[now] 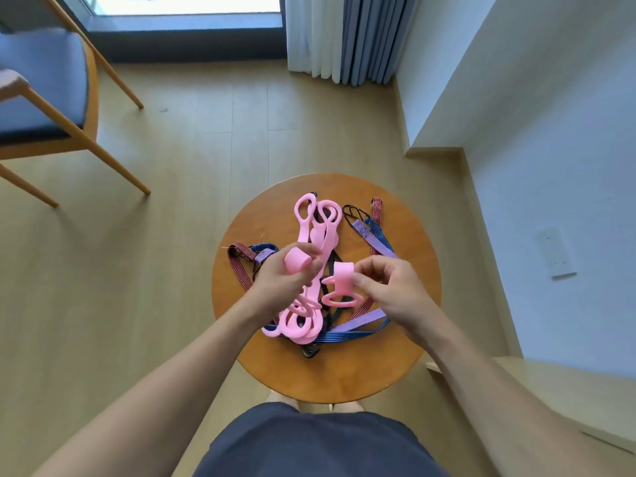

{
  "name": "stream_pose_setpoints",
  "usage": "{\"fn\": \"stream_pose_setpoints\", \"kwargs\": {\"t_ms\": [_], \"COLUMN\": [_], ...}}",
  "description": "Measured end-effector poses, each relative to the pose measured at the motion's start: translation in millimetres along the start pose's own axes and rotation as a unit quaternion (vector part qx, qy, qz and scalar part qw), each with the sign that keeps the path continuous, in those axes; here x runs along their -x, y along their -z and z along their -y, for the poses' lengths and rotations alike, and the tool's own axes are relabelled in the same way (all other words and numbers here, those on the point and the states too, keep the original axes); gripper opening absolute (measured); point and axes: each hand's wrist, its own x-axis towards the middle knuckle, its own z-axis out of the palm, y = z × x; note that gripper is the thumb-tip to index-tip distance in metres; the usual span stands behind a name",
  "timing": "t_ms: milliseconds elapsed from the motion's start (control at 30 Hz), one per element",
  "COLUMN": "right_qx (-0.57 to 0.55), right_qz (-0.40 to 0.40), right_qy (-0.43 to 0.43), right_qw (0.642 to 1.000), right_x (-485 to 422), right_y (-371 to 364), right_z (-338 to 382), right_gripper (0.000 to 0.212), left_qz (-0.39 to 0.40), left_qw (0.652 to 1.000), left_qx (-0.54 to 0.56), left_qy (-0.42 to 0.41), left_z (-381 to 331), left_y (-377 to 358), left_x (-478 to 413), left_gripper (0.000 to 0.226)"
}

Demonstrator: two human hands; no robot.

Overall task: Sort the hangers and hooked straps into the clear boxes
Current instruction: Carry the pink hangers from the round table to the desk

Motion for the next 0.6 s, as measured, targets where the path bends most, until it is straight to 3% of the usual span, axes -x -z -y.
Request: {"fn": "stream_pose_setpoints", "kwargs": {"t_ms": [100, 167, 233, 367, 467, 600], "right_qx": [-0.01, -0.023, -0.036, -0.041, -0.048, -0.068], "right_qz": [-0.002, -0.02, -0.05, -0.102, -0.157, -0.193], "right_qy": [0.031, 0.047, 0.065, 0.092, 0.095, 0.082], "right_qw": [0.999, 0.998, 0.996, 0.99, 0.982, 0.975], "right_x": [4.2, 6.9, 11.0, 24.2, 39.8, 67.4], "right_y": [1.2, 1.2, 2.2, 7.2, 13.3, 24.0], "right_z": [21.7, 34.3, 45.1, 61.5, 63.1, 46.9], "right_gripper": [0.019, 0.019, 0.019, 0.014, 0.004, 0.046], "left_qz": [0.072, 0.109, 0.125, 0.132, 0.12, 0.139], "left_qw": [0.997, 0.992, 0.988, 0.986, 0.985, 0.979], "left_qx": [0.031, 0.044, 0.058, 0.032, 0.033, 0.035], "left_qy": [-0.026, -0.048, -0.063, -0.097, -0.118, -0.143], "left_z": [-21.5, -35.1, -47.3, -71.1, -89.3, -114.1], "left_y": [1.2, 3.0, 5.7, 5.4, -4.1, -27.9], "left_x": [5.8, 10.6, 13.3, 11.2, 7.0, 11.6], "left_gripper": [0.031, 0.029, 0.024, 0.035, 0.012, 0.018]}}
